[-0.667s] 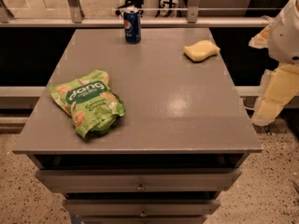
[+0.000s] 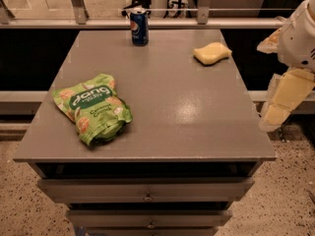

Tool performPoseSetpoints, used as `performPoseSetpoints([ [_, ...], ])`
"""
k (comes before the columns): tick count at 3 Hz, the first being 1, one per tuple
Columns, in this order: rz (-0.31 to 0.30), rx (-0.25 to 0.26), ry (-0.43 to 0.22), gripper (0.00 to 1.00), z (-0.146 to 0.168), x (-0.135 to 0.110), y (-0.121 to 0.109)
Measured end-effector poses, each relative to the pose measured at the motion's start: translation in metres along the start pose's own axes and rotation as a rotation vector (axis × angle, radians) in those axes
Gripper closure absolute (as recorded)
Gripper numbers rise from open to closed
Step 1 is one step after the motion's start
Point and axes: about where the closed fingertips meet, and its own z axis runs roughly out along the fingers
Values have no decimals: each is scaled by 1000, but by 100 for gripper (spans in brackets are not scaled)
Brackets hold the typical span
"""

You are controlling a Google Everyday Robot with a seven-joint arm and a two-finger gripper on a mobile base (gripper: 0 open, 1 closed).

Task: Move green rice chip bag near sponge

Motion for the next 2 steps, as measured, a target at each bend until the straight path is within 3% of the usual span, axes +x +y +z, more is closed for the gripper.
performPoseSetpoints([
  [1, 25, -58, -108, 0, 35, -37, -3],
  [2, 106, -195, -325, 0, 101, -149, 3],
])
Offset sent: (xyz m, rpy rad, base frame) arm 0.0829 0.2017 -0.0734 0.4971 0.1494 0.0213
